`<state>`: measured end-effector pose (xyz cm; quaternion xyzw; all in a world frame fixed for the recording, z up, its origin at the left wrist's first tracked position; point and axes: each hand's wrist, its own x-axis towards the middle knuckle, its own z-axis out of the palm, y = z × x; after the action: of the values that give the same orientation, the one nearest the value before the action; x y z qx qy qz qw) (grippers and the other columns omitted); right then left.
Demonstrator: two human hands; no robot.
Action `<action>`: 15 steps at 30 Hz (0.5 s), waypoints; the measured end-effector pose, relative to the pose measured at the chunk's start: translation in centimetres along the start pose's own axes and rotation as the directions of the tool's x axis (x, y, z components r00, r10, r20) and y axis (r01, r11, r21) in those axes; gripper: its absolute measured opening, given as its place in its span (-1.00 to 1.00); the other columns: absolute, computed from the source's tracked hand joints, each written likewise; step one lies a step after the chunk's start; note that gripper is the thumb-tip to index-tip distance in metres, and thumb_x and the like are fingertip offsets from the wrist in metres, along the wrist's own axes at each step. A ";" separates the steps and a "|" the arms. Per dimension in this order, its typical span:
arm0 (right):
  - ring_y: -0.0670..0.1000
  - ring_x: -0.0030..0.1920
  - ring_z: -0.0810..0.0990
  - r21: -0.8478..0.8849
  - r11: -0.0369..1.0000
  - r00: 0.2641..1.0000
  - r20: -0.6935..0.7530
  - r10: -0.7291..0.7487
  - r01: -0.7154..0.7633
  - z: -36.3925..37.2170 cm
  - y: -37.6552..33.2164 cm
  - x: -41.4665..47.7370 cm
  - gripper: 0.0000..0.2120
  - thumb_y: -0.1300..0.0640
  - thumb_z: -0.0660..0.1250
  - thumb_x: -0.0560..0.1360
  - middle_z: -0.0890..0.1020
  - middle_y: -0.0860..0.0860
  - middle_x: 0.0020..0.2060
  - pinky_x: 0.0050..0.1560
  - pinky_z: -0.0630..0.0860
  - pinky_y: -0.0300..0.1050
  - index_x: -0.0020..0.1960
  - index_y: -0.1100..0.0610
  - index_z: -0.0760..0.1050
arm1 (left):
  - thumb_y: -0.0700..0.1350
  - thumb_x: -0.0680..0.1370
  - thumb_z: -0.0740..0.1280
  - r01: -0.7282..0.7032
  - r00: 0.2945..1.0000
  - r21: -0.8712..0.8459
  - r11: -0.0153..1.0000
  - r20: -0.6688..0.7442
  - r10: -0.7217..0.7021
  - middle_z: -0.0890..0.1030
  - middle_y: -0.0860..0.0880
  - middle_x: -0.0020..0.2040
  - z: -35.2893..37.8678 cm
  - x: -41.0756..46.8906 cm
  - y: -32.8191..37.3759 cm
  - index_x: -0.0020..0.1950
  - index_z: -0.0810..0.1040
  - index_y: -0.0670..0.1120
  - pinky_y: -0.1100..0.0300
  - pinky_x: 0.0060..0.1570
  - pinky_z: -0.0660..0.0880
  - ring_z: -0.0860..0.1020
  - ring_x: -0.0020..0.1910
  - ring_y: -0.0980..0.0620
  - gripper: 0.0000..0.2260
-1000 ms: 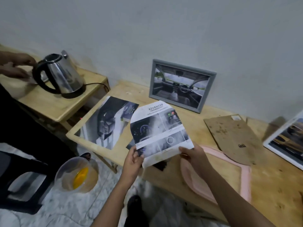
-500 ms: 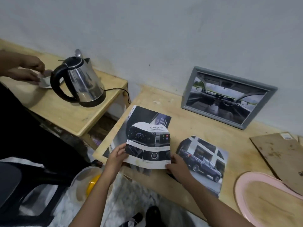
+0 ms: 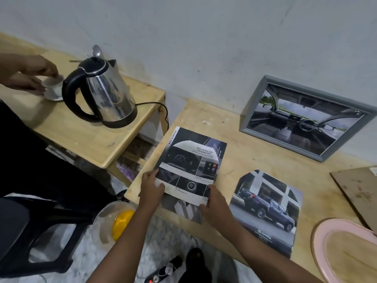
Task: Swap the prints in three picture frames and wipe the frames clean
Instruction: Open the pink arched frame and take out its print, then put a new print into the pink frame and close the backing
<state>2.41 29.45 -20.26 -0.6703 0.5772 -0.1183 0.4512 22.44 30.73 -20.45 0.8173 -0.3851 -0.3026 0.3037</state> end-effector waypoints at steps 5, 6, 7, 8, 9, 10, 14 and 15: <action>0.01 0.11 0.43 -0.270 0.963 1.000 0.012 -0.008 0.011 0.6 0.4 -0.1 -0.60 0.13 0.28 0.45 0.45 0.00 0.14 0.02 0.45 -0.13 0.27 0.07 0.31 | -0.28 0.49 0.29 -0.077 0.997 0.136 0.988 -0.003 0.079 0.36 -0.14 0.31 0.2 -0.3 -1.2 0.40 0.36 -0.21 0.25 0.20 0.23 0.32 0.28 -0.08 -0.54; 0.01 0.14 0.39 -0.363 0.931 0.999 -0.005 -0.032 0.028 0.6 0.4 -0.2 -0.60 0.09 0.27 0.47 0.42 0.00 0.15 0.02 0.43 -0.16 0.28 0.08 0.31 | -0.26 0.50 0.29 -0.091 0.996 0.169 0.981 -0.006 0.093 0.36 -0.13 0.33 0.3 -0.5 -1.4 0.40 0.37 -0.21 0.21 0.26 0.23 0.30 0.30 -0.08 -0.55; 0.01 0.17 0.36 -0.432 0.901 0.998 -0.023 -0.065 0.049 0.5 0.4 -0.3 -0.60 0.06 0.25 0.48 0.39 0.00 0.18 0.06 0.41 -0.17 0.29 0.08 0.30 | -0.24 0.51 0.28 -0.105 0.994 0.198 0.975 -0.008 0.109 0.36 -0.13 0.34 0.4 -0.6 -1.6 0.40 0.37 -0.22 0.17 0.29 0.23 0.29 0.32 -0.08 -0.56; 0.01 0.20 0.33 -0.481 0.874 0.994 -0.030 -0.102 0.076 0.5 0.4 -0.3 -0.58 0.03 0.23 0.49 0.37 0.00 0.21 0.11 0.39 -0.17 0.32 0.08 0.29 | -0.23 0.52 0.28 -0.119 0.992 0.223 0.968 -0.006 0.123 0.36 -0.13 0.36 0.5 -0.7 -1.8 0.39 0.38 -0.22 0.13 0.31 0.23 0.29 0.34 -0.09 -0.57; 0.02 0.23 0.30 -0.506 0.857 0.991 -0.029 -0.128 0.096 0.5 0.5 -0.3 -0.57 0.01 0.22 0.50 0.35 0.00 0.24 0.17 0.36 -0.16 0.34 0.08 0.28 | -0.21 0.53 0.27 -0.133 0.990 0.248 0.960 0.000 0.138 0.35 -0.14 0.37 0.5 -0.8 -2.0 0.40 0.38 -0.22 0.09 0.32 0.25 0.29 0.35 -0.10 -0.57; 0.02 0.25 0.28 -0.522 0.845 0.989 -0.014 -0.144 0.116 0.5 0.6 -0.3 -0.55 0.00 0.20 0.51 0.34 0.01 0.27 0.21 0.33 -0.15 0.36 0.08 0.27 | -0.20 0.54 0.26 -0.145 0.989 0.268 0.952 0.009 0.148 0.35 -0.14 0.39 0.6 -0.9 -2.2 0.40 0.37 -0.21 0.07 0.33 0.26 0.29 0.36 -0.11 -0.57; 0.02 0.29 0.26 -0.514 0.846 0.988 0.025 -0.152 0.143 0.4 0.9 -0.4 -0.53 0.06 0.20 0.51 0.31 0.02 0.30 0.26 0.32 -0.18 0.39 0.09 0.26 | -0.18 0.55 0.24 -0.158 0.987 0.314 0.936 0.030 0.157 0.32 -0.14 0.42 0.6 -1.3 -2.5 0.42 0.35 -0.19 0.05 0.32 0.27 0.27 0.38 -0.11 -0.57; 0.02 0.28 0.26 -0.498 0.856 0.989 0.027 -0.144 0.139 0.2 0.9 -0.5 -0.54 0.10 0.20 0.50 0.31 0.02 0.29 0.25 0.32 -0.19 0.39 0.09 0.27 | -0.18 0.54 0.24 -0.147 0.989 0.327 0.933 0.021 0.149 0.32 -0.14 0.41 0.6 -1.3 -2.5 0.41 0.36 -0.19 0.04 0.32 0.28 0.27 0.38 -0.10 -0.57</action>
<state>1.83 30.02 -20.83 -0.8040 0.5397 -0.0017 0.2496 22.45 32.93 -22.27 0.8256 -0.4899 -0.2090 0.1861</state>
